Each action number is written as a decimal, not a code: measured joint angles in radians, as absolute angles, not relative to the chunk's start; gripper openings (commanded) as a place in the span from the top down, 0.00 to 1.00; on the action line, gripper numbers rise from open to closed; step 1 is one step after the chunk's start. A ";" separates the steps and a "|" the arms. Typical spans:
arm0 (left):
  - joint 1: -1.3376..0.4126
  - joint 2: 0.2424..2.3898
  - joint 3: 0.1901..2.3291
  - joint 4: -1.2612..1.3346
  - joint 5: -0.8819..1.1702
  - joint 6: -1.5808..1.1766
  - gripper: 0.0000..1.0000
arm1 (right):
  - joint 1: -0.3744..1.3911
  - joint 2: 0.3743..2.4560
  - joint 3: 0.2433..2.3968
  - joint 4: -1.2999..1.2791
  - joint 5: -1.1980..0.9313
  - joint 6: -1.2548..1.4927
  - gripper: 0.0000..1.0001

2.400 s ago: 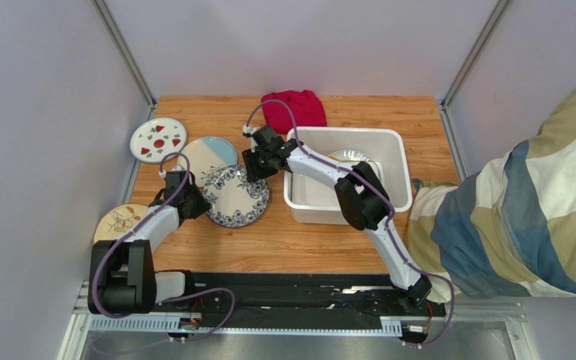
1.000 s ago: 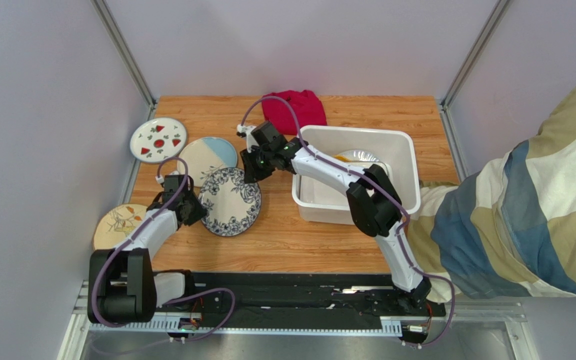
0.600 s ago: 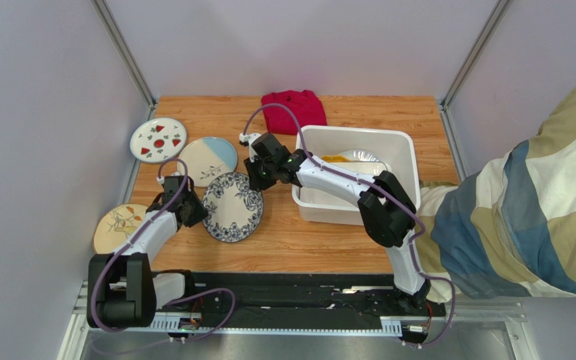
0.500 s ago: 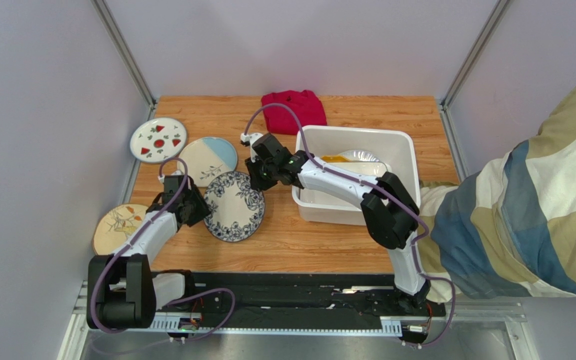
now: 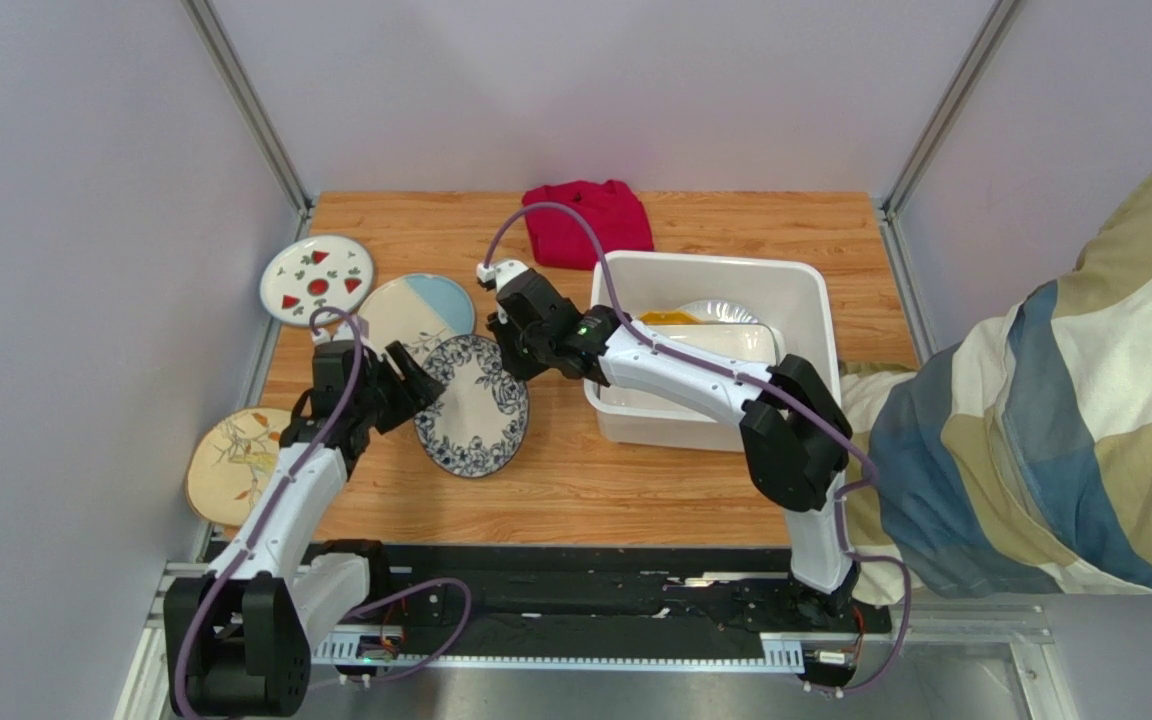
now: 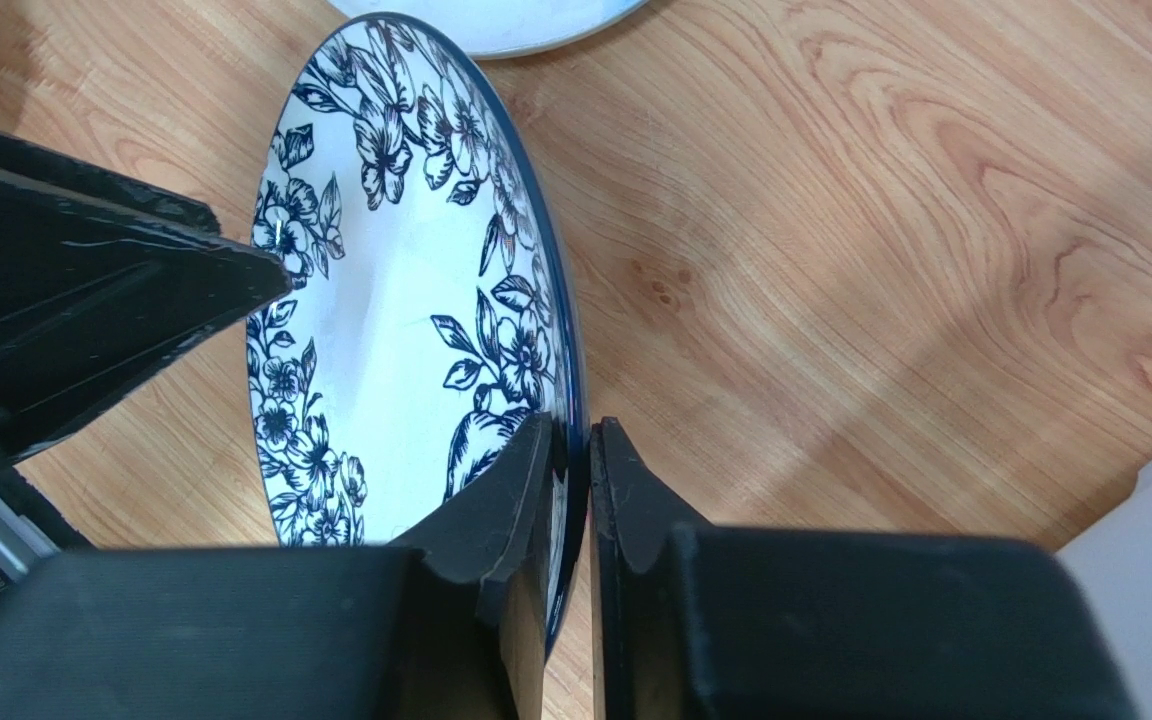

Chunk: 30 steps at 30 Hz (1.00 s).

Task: Place the plates into the plastic bin on the countertop
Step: Pick up the plate at the center of the board.

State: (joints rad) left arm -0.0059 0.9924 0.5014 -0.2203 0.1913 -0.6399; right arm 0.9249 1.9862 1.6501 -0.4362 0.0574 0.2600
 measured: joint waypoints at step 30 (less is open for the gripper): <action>-0.006 1.003 1.046 -0.566 0.189 -0.485 0.28 | 0.888 1.828 1.820 -0.687 0.121 0.204 1.00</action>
